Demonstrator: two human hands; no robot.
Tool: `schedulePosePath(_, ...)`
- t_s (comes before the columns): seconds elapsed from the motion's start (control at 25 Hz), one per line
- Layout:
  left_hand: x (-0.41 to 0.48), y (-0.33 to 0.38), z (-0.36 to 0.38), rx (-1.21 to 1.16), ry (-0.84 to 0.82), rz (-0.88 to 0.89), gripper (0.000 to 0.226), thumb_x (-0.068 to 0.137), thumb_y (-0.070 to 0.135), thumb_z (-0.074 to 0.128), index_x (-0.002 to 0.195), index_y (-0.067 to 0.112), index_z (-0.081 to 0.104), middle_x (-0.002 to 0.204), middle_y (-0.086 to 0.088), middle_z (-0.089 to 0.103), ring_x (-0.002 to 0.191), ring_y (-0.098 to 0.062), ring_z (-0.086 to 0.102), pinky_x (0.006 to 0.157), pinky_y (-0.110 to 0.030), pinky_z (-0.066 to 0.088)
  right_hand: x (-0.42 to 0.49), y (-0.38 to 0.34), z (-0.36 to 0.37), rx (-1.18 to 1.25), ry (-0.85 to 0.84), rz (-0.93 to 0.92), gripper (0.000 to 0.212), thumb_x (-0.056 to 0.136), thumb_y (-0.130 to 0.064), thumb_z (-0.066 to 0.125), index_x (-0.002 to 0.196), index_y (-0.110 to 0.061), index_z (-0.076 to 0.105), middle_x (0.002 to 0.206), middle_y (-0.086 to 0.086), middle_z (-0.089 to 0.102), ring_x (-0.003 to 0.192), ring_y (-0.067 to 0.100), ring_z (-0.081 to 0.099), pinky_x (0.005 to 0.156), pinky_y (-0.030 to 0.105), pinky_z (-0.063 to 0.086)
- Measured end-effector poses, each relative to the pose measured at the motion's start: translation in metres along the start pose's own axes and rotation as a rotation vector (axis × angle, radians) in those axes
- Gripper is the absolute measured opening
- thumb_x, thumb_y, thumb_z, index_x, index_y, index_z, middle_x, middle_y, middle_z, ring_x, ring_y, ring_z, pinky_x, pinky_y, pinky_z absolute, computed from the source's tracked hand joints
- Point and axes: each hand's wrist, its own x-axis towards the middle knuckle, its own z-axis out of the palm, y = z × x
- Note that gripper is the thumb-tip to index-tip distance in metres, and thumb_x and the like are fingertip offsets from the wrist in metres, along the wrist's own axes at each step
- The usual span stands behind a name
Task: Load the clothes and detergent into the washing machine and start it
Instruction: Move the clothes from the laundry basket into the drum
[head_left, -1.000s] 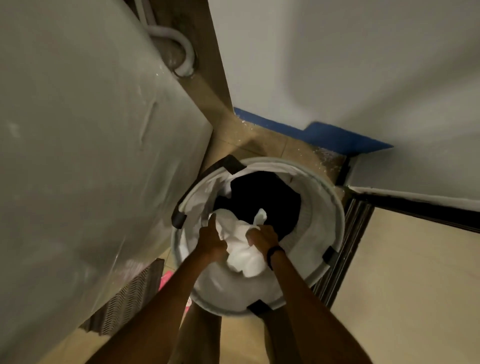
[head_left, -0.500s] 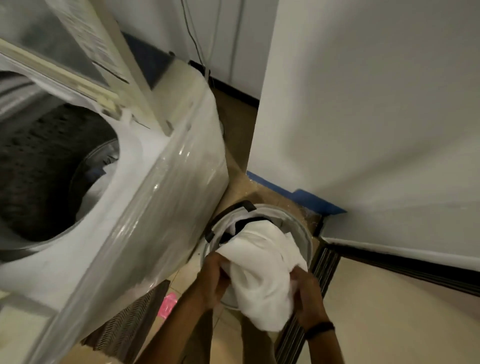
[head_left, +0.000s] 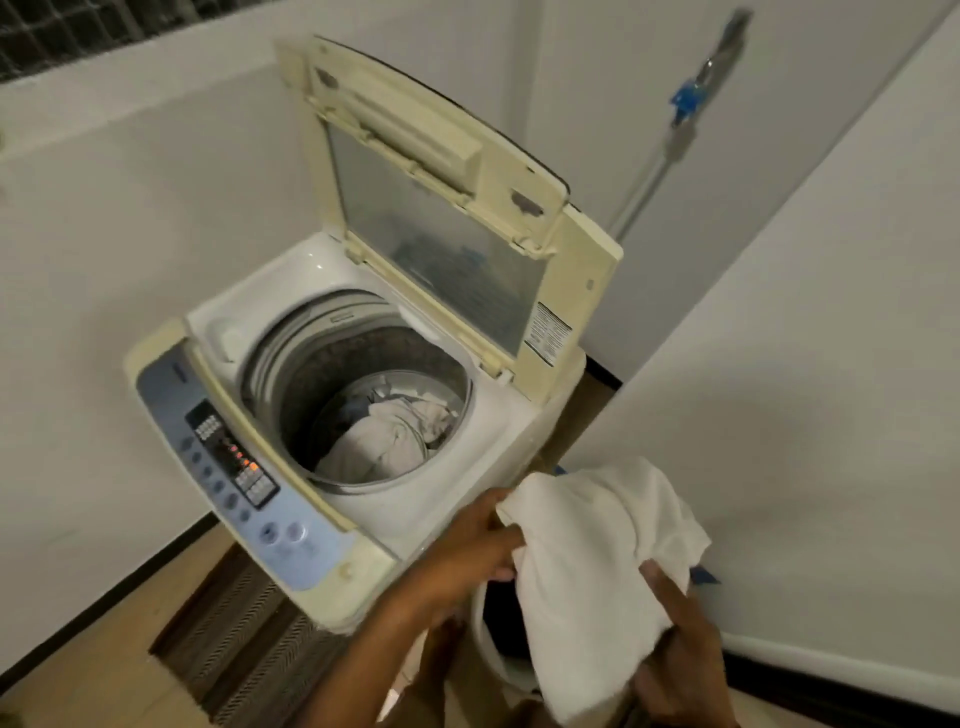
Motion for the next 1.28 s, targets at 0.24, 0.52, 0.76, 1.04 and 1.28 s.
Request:
schedulePosePath(0.24,-0.062,0.086,-0.12,-0.319,0.308,0.239,0.04,0.087,-0.008,0.048,0.107,0.016,0.072,0.099,-0.01,0.073,0.089,-0.027,0.065,0.085,-0.041,0.05,0.028,-0.019,0.164,-0.143,-0.405,-0.296,0.055,0.087,-0.014,0.067,0.138,-0.016,0.048,0.135,0.01,0.06,0.121,0.03,0.06,0.096,0.048,0.051)
schedulePosePath(0.52,0.001,0.061,-0.22,-0.08,0.733,0.011,0.034,0.096,0.007,0.043,0.129,0.008,0.055,0.115,-0.006,0.062,0.093,-0.024,0.059,0.075,-0.034,0.053,0.105,0.019,0.232,-0.849,-0.074,-0.185,0.09,0.081,-0.063,0.061,0.151,-0.02,0.024,0.152,0.007,0.039,0.136,0.031,0.043,0.112,0.045,0.037)
schedulePosePath(0.76,0.001,0.013,-0.154,-0.061,0.521,0.033,0.023,0.09,0.005,0.057,0.103,0.02,0.067,0.096,-0.009,0.069,0.073,-0.017,0.064,0.064,-0.025,0.052,0.117,0.056,0.11,-0.908,0.025,0.069,0.03,0.096,-0.032,0.039,0.083,-0.023,0.064,0.079,0.0,0.064,0.081,0.022,0.068,0.077,0.034,0.056)
schedulePosePath(1.04,0.071,-0.061,0.002,0.175,0.06,-0.174,0.019,0.093,0.012,0.057,0.109,0.013,0.067,0.087,-0.004,0.068,0.066,-0.014,0.059,0.059,-0.022,0.047,0.14,0.123,-0.08,-0.847,0.307,0.32,0.008,0.082,-0.023,0.06,0.076,-0.023,0.066,0.081,0.008,0.07,0.077,0.027,0.069,0.079,0.046,0.059)
schedulePosePath(1.28,0.214,-0.24,0.059,0.53,0.018,-0.477,0.012,0.089,0.021,0.059,0.077,0.02,0.055,0.08,-0.003,0.057,0.074,-0.019,0.057,0.073,-0.03,0.05,0.234,0.236,-0.223,-1.061,0.396,0.57,0.041,0.093,-0.02,0.049,0.054,-0.021,0.038,0.058,-0.001,0.043,0.053,0.014,0.043,0.051,0.024,0.036)
